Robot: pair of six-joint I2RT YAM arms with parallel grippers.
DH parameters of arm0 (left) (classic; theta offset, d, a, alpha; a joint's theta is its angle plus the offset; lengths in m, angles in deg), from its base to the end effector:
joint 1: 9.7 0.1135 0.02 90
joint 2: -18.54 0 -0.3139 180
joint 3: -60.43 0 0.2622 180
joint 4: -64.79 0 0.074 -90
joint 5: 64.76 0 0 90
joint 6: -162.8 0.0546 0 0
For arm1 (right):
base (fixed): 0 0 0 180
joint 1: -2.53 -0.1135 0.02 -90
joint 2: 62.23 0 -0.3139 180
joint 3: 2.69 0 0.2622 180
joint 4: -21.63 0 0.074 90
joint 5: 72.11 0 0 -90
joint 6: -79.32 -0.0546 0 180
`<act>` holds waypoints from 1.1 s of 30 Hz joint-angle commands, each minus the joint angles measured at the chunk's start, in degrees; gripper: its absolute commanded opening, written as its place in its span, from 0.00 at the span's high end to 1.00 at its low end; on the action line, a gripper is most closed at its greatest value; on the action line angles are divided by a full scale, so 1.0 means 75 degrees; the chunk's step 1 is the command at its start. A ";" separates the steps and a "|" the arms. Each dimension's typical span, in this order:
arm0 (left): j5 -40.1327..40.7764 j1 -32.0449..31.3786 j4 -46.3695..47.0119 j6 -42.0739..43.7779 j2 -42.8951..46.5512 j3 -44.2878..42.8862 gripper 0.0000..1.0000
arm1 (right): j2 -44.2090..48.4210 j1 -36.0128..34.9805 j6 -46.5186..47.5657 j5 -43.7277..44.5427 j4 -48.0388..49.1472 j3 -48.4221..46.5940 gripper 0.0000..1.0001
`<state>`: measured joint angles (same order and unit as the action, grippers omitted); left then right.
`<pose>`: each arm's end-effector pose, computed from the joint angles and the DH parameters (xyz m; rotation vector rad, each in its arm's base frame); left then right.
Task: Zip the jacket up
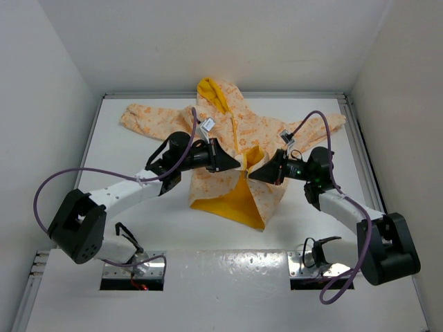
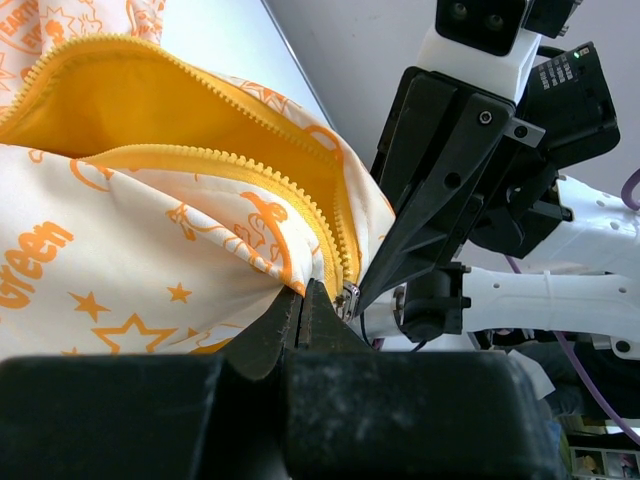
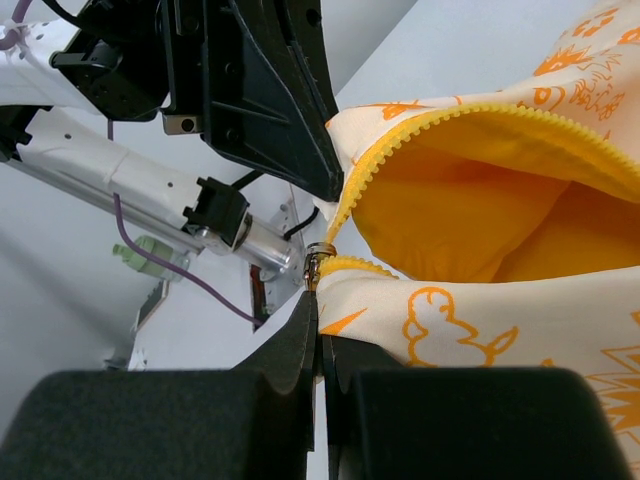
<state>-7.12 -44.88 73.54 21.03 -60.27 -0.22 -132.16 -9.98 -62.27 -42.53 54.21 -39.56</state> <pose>0.2502 -0.2121 0.3201 0.1924 1.9887 -1.5403 0.2172 0.0968 0.2645 -0.3371 1.8259 1.6397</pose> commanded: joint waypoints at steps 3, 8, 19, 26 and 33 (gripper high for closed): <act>-0.0150 0.0015 0.0292 -0.0059 0.0007 -0.0217 1.00 | -0.0015 0.0016 0.0199 0.0053 0.0514 -0.0340 1.00; -0.0150 0.0015 0.0129 0.0023 0.0159 -0.0077 1.00 | -0.0027 0.0110 0.0164 0.0053 0.0491 -0.0411 1.00; -0.0313 0.0015 -0.0071 0.0468 0.0312 -0.0076 1.00 | -0.0074 0.0227 0.0269 0.0064 0.0421 -0.0540 1.00; -0.0221 -0.0055 -0.0176 0.0938 0.0570 0.0005 1.00 | -0.0133 0.0227 0.0363 -0.0030 0.0292 -0.0563 1.00; 0.0119 -0.0056 -0.0270 0.1090 0.0640 -0.0228 1.00 | -0.0098 0.0168 0.0352 -0.0088 0.0280 -0.0388 1.00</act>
<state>-7.06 -44.90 70.02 27.59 -57.23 -0.20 -133.26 -8.47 -61.38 -42.40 53.31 -41.46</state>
